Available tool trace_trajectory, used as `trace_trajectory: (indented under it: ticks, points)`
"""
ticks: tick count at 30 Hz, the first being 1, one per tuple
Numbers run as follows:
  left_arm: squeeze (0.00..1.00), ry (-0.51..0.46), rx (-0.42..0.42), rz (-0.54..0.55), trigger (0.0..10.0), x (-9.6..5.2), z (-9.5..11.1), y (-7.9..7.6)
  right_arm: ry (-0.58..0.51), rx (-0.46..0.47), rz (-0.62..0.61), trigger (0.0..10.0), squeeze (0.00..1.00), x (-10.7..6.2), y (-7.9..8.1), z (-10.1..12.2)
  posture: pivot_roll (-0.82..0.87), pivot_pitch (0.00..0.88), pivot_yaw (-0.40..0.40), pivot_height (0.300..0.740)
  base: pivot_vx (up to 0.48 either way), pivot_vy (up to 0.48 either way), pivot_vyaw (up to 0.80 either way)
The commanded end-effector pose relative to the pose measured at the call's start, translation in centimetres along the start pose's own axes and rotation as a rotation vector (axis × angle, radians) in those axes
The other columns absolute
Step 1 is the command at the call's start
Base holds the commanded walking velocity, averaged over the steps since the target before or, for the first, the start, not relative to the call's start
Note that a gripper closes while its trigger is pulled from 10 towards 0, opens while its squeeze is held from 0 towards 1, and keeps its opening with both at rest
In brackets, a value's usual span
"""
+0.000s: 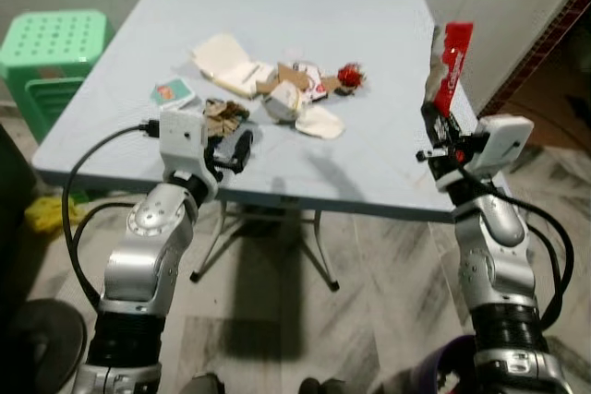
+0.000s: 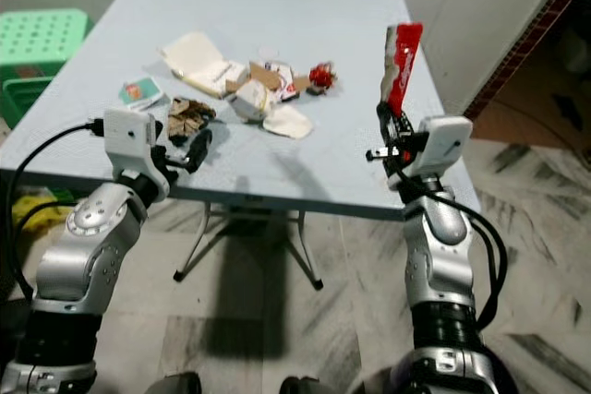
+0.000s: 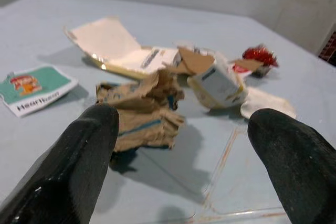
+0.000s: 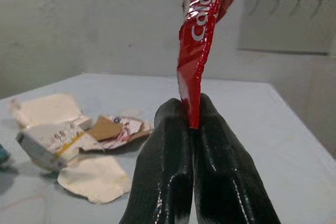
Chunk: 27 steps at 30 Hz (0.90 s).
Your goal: Picking trash to rubbish bin
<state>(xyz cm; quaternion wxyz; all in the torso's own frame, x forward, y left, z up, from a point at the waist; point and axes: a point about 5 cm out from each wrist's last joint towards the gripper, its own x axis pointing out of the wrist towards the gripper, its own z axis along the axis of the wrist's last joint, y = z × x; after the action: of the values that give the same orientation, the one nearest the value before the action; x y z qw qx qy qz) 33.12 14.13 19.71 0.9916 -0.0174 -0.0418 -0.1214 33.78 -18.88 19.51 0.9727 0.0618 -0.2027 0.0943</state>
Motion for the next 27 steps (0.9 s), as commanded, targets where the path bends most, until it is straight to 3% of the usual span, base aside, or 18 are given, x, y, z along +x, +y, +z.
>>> trace_trajectory:
  ticks: [1, 5, 10, 27]
  points:
    - [0.0, -0.002, -0.012, -0.01, 10.0, 0.1, -0.1, -0.3, -0.011, -0.029, -0.06, 10.0, 0.0, -0.7, -0.6, 0.5, 0.03, 0.088, -0.09, 0.74, 0.0, 0.0, 0.0]
    - [0.0, -0.006, -0.039, 0.007, 10.0, -0.1, -0.5, -0.2, 0.025, -0.04, -0.176, 10.0, 0.0, -2.1, -1.5, 0.4, 0.02, 0.089, -0.085, 0.74, 0.0, 0.0, 0.0]
    - [0.0, -0.006, -0.04, 0.0, 10.0, -0.1, -0.6, -0.3, 0.041, -0.049, -0.217, 10.0, 0.0, -2.7, -1.9, 0.5, 0.02, 0.097, -0.085, 0.74, 0.0, 0.0, 0.0]
    - [0.0, -0.014, -0.028, -0.028, 10.0, -0.3, -0.8, -0.8, 0.097, -0.065, -0.243, 10.0, 0.0, -3.3, -1.5, 0.2, 0.01, 0.101, -0.086, 0.74, 0.0, 0.0, 0.0]
